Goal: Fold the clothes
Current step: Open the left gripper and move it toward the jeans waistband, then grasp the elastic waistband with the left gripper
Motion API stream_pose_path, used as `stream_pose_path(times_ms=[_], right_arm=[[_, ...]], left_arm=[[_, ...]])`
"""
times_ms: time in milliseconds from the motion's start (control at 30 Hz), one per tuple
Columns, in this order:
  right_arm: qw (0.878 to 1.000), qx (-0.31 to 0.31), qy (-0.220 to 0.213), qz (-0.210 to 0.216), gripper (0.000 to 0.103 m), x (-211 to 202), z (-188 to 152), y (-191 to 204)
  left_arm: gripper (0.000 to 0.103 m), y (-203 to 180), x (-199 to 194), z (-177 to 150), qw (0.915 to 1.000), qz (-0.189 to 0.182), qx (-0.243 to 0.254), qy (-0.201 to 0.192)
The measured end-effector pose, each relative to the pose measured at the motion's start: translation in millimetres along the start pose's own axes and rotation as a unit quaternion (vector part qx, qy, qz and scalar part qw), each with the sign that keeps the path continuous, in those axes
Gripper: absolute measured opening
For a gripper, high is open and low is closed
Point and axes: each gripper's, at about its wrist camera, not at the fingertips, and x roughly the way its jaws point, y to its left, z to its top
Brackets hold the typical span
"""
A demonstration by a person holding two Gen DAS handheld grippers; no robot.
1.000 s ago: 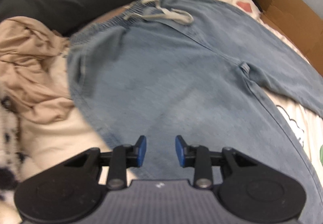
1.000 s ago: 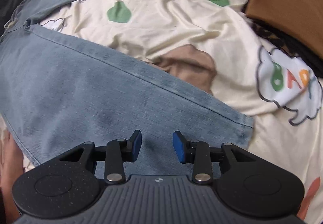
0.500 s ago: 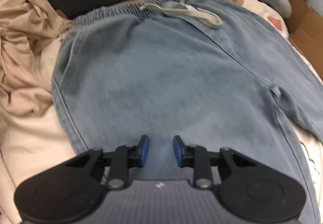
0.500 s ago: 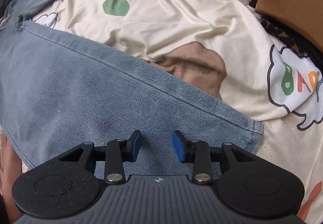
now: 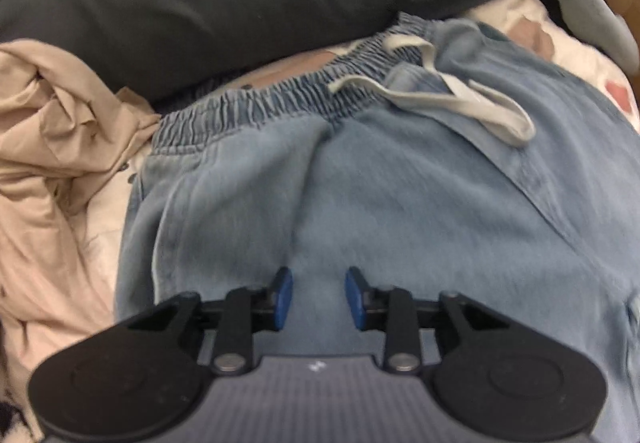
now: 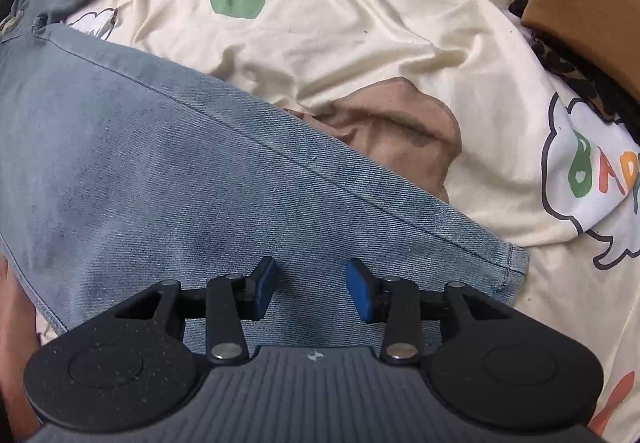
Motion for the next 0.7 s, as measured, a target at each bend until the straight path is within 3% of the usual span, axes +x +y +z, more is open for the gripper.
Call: stream_pose_path(times_ms=[133,200,300,467,700], right_arm=[[1.000,-0.004,0.000,0.000,0.046,0.3,-1.0,0.1],[1.000,-0.008,0.001,0.000,0.046,0.4,-1.2,0.6],[1.000,-0.010,0.002,0.000,0.047,0.8,-1.7,1.0],[1.000,-0.020,0.001,0.000,0.052,1.4,-4.2,4.8],[1.000,-0.024,0.005,0.005,0.052,0.9,-5.5,3.6]], left_arm=[[0.034,4.9,7.5,11.5,0.9999,0.008,-0.008,-0.007],[0.033,15.5,11.1,17.2,0.9991,0.007,-0.041,-0.006],[0.024,33.2,15.9,25.5,0.9957,0.006,-0.093,-0.003],[0.004,52.6,22.4,35.7,0.9923,0.016,-0.123,0.002],[0.003,70.2,37.8,54.0,0.9906,0.007,-0.136,0.013]])
